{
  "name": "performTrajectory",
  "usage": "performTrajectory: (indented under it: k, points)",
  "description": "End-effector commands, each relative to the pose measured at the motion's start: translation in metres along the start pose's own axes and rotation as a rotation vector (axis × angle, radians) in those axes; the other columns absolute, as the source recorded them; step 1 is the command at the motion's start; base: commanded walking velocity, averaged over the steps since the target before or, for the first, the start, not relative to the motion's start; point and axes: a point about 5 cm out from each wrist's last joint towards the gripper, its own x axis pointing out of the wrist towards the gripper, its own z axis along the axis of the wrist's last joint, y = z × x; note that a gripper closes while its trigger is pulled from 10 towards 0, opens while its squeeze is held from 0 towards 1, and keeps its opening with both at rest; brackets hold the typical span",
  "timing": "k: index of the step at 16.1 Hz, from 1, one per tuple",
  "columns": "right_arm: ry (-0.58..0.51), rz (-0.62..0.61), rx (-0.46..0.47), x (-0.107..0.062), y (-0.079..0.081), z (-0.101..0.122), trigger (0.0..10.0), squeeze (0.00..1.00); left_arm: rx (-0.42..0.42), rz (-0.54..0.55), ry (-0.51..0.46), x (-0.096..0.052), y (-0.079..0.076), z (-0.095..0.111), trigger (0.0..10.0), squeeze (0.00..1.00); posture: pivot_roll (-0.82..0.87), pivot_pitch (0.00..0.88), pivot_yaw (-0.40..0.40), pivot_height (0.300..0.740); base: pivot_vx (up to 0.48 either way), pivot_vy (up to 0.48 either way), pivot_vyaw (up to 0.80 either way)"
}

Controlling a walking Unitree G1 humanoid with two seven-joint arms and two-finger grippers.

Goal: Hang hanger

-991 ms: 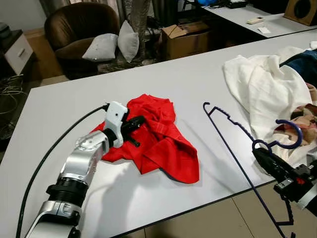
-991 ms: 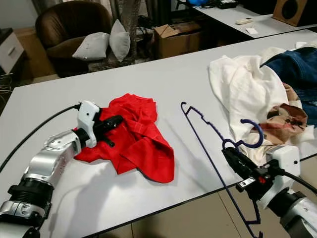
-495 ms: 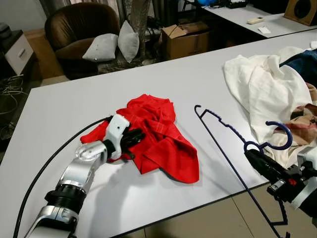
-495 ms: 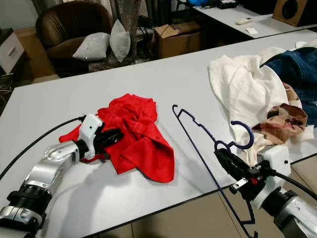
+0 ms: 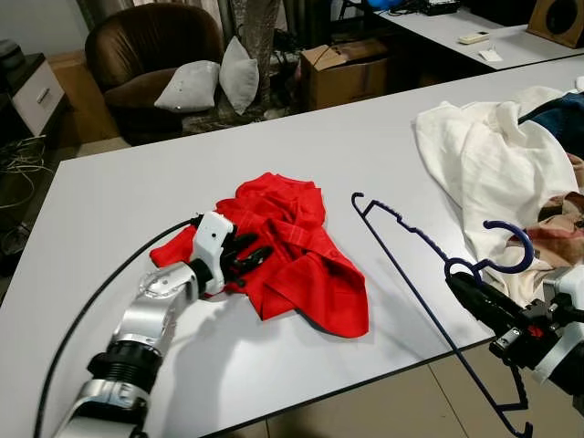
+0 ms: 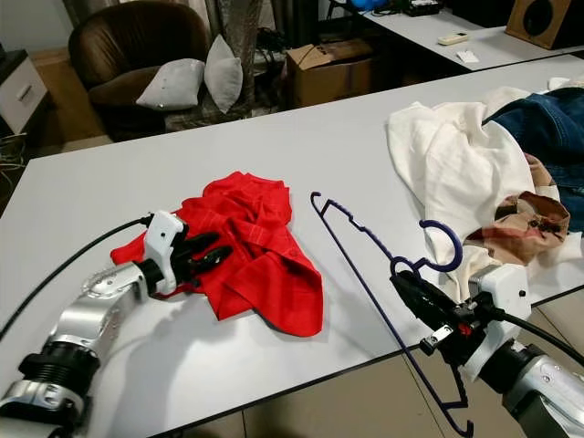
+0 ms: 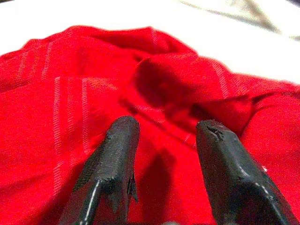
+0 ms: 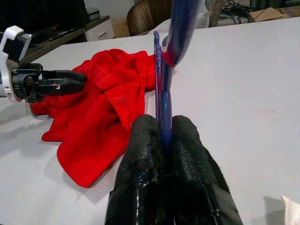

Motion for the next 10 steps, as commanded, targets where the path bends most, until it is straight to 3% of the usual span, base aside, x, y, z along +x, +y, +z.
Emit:
performTrajectory:
  k: [1,4,5,6,10]
  points:
    - [-0.003,0.016,-0.007,0.001,0.002,0.001,10.0,0.0,-0.018,0.0,-0.018,-0.003,0.003,0.004,10.0,1.0,-0.17,0.0,0.127,0.74,0.0,0.0,0.0]
    - [-0.001,0.042,-0.01,0.007,0.007,0.0,10.0,0.0,0.008,-0.013,0.057,-0.004,0.005,-0.005,10.0,1.0,-0.17,0.0,0.131,0.74,0.0,0.0,0.0]
    - [-0.011,0.047,-0.009,0.009,0.007,0.002,10.0,0.0,0.028,0.028,0.079,-0.004,0.009,-0.007,10.0,0.75,-0.17,0.0,0.128,0.74,0.0,0.0,0.0]
    - [-0.026,0.051,-0.008,0.013,0.007,0.004,10.0,0.0,0.03,0.086,0.065,-0.004,0.016,-0.003,10.0,0.0,-0.17,0.0,0.126,0.74,0.0,0.0,0.0]
    - [-0.037,0.085,0.023,0.025,0.015,-0.001,10.0,0.0,-0.018,0.114,0.039,0.0,0.015,-0.004,10.0,0.0,-0.16,0.0,0.113,0.74,0.0,0.0,0.0]
